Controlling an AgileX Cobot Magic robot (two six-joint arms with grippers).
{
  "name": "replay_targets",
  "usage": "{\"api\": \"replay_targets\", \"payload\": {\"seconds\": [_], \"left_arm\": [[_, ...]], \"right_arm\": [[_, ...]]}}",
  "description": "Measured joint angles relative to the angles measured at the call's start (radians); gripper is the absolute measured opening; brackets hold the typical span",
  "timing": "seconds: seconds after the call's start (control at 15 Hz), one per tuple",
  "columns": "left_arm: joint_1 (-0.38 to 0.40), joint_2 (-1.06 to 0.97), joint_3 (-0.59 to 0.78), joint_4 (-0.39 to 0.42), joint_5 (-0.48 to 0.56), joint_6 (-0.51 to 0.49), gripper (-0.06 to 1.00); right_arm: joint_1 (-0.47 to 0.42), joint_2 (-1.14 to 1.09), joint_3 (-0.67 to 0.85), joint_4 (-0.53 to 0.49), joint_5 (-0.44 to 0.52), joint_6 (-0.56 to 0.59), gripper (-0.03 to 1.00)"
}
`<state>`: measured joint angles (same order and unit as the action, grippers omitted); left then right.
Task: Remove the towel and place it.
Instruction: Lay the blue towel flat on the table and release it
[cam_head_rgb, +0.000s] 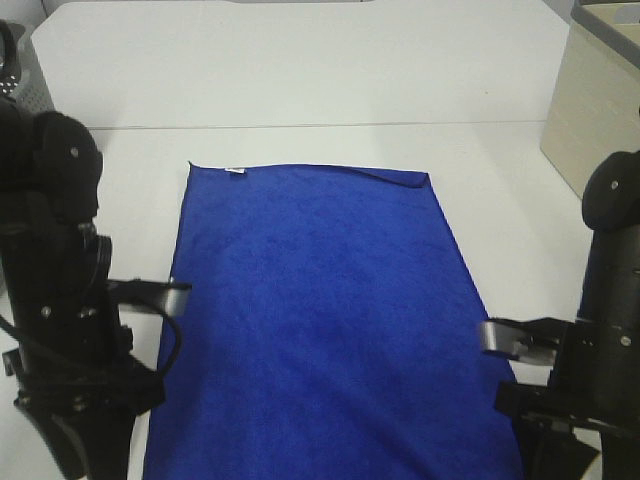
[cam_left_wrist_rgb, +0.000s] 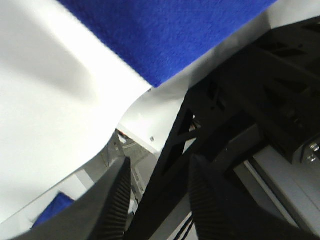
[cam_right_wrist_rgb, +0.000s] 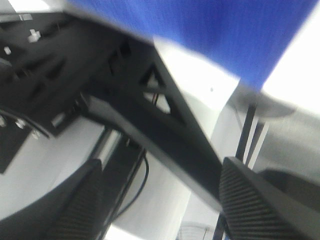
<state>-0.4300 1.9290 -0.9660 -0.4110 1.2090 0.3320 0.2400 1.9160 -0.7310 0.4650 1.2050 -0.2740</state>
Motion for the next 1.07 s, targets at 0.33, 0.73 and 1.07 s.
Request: {"api": "replay_targets", "payload": {"seconds": [0.33, 0.73, 1.07], "left_arm": [[0.048, -0.153, -0.267, 0.172, 0.004, -0.198, 0.52], [0.213, -0.135, -0.531, 0.249, 0.004, -0.280, 0.56], [0.336, -0.036, -0.579, 0.232, -0.033, -0.267, 0.56]], "right_arm": [[0.000, -0.077, -0.382, -0.067, 0.006, 0.058, 0.63], [-0.023, 0.015, -0.914, -0.108, 0.007, 0.074, 0.63], [-0.157, 0.213, -1.156, 0.056, 0.008, 0.049, 0.63]]}}
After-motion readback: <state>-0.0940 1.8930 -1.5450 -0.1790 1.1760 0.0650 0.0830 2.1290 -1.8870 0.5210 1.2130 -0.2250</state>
